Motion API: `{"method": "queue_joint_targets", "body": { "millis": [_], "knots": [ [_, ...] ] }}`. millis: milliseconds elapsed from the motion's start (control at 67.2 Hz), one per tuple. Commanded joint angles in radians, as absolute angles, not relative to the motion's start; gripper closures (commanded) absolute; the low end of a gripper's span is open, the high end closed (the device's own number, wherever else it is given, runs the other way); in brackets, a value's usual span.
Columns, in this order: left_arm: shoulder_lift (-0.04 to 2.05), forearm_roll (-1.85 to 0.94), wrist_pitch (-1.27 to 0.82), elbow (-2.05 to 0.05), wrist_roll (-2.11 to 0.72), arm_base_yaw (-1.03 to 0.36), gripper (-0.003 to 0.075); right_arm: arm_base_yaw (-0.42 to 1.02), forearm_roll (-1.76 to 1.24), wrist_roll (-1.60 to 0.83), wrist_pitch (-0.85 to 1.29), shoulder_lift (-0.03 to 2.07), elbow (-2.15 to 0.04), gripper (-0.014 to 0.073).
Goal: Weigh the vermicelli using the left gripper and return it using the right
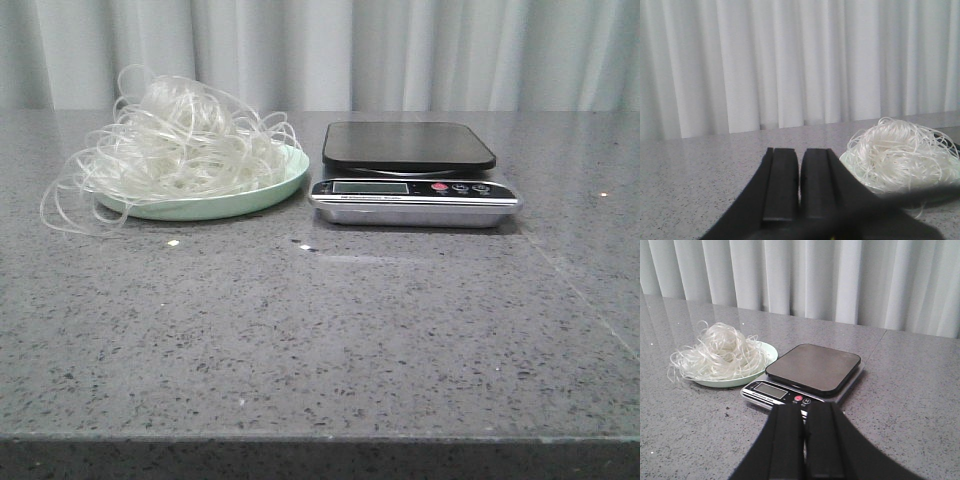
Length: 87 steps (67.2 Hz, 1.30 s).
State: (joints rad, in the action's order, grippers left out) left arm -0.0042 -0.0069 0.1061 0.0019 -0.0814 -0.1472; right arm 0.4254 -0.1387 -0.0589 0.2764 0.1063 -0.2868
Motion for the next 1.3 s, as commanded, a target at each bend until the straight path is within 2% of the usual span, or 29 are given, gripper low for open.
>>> {"method": "queue_joint_targets", "body": {
  "millis": [0, 238, 491, 655, 893, 1281],
  "knots": [
    [-0.025, -0.009, 0.185, 0.010, -0.072, -0.153, 0.0593, 0.421, -0.143, -0.061, 0.192, 0.119, -0.314, 0.0414],
    [-0.025, -0.009, 0.185, 0.010, -0.072, -0.153, 0.0593, 0.407, -0.135, -0.061, 0.188, 0.119, -0.295, 0.0414],
    [-0.025, -0.009, 0.185, 0.010, -0.072, -0.153, 0.0593, 0.189, -0.093, -0.060, -0.037, 0.119, -0.149, 0.0414],
    [-0.025, -0.009, 0.185, 0.010, -0.072, -0.153, 0.0593, 0.103, -0.103, -0.060, -0.101, 0.117, -0.071, 0.0414],
    [-0.025, -0.009, 0.185, 0.010, -0.072, -0.153, 0.0593, 0.100, -0.103, -0.060, -0.120, -0.031, 0.008, 0.0414],
    [-0.025, -0.009, 0.185, 0.010, -0.072, -0.153, 0.0593, 0.099, -0.104, -0.051, -0.121, -0.026, 0.020, 0.0414]
  ]
}}
